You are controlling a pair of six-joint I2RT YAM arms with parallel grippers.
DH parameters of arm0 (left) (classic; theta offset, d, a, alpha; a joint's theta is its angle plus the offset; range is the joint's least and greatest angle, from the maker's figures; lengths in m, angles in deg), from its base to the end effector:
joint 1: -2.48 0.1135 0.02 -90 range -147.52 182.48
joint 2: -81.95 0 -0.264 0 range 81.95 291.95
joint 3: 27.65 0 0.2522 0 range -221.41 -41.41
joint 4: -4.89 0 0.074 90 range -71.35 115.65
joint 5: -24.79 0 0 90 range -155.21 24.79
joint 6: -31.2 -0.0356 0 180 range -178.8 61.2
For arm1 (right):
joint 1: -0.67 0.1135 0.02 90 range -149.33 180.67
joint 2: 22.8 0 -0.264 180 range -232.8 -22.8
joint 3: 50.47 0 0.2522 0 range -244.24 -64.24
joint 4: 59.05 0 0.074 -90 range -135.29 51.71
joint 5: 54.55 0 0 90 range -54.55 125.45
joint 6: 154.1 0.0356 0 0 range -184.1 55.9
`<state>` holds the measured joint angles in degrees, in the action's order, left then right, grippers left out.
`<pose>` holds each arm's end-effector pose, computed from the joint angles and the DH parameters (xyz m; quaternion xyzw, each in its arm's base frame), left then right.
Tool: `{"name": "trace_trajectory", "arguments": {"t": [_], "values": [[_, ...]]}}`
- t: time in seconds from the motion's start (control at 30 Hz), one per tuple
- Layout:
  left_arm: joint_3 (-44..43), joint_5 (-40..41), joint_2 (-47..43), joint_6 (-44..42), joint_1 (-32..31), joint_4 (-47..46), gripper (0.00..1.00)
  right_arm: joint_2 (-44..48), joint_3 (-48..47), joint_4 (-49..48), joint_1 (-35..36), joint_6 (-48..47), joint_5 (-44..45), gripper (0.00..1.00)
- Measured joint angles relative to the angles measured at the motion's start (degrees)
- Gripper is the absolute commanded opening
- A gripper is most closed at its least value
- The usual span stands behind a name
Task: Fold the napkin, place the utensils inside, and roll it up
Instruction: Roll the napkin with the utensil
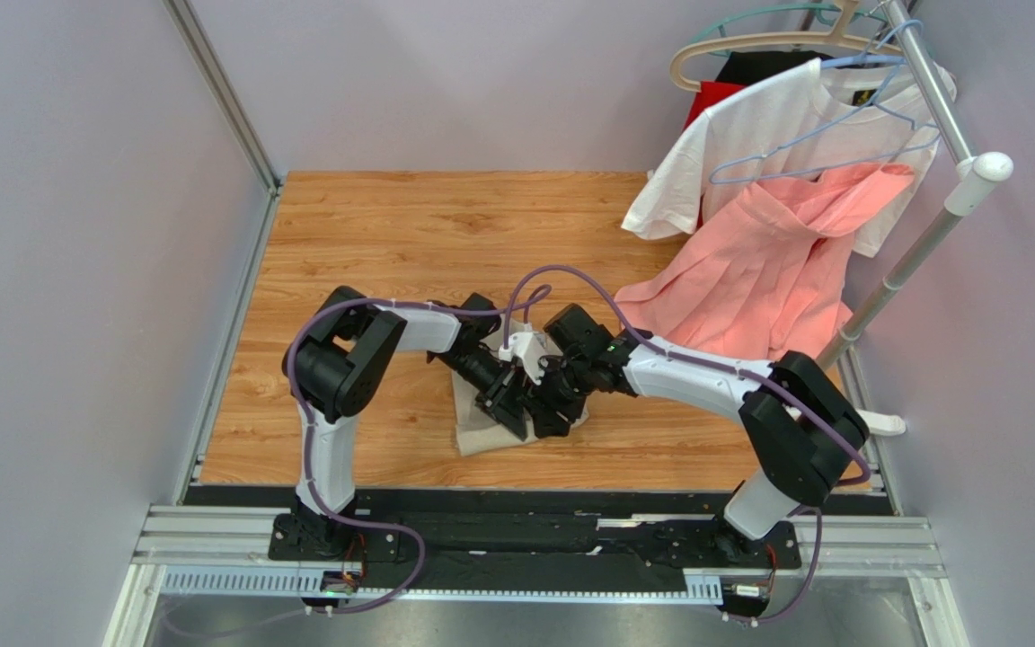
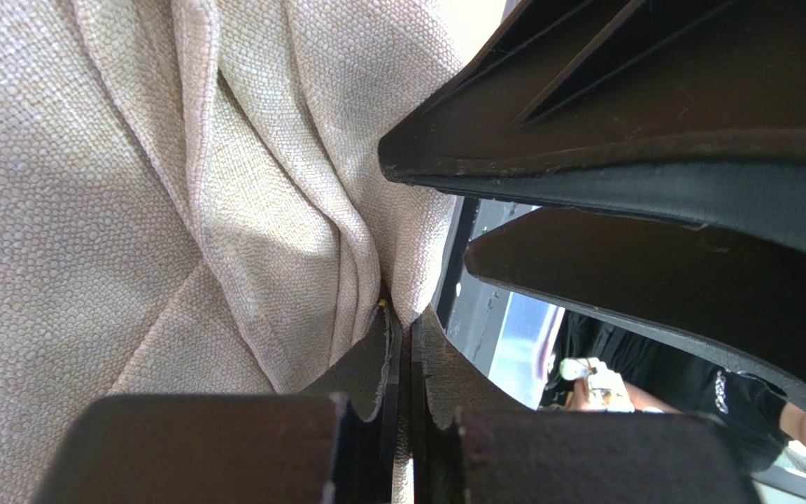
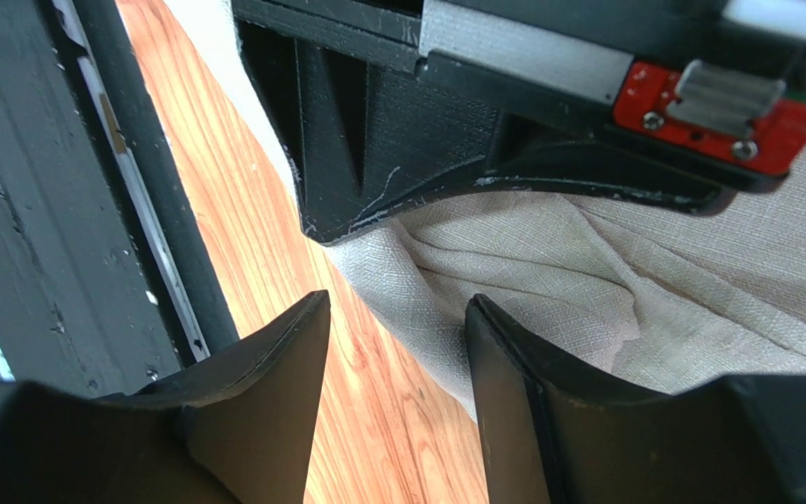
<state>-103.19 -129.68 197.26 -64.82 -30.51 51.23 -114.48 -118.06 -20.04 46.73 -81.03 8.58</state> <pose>0.2616 -0.2081 0.1017 -0.2993 -0.7908 0.5251 0.0964 0.2006 0.2314 0.1801 -0.5403 0.7784 0.2756 0.1621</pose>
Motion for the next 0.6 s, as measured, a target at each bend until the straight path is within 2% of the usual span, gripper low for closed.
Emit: {"name": "trace_trajectory", "arguments": {"t": [0.6], "values": [[-0.57, 0.44, 0.0, -0.11, -0.39, -0.26, 0.0, -2.1, -3.52, 7.72, -1.25, -3.93, 8.26, 0.53]]}}
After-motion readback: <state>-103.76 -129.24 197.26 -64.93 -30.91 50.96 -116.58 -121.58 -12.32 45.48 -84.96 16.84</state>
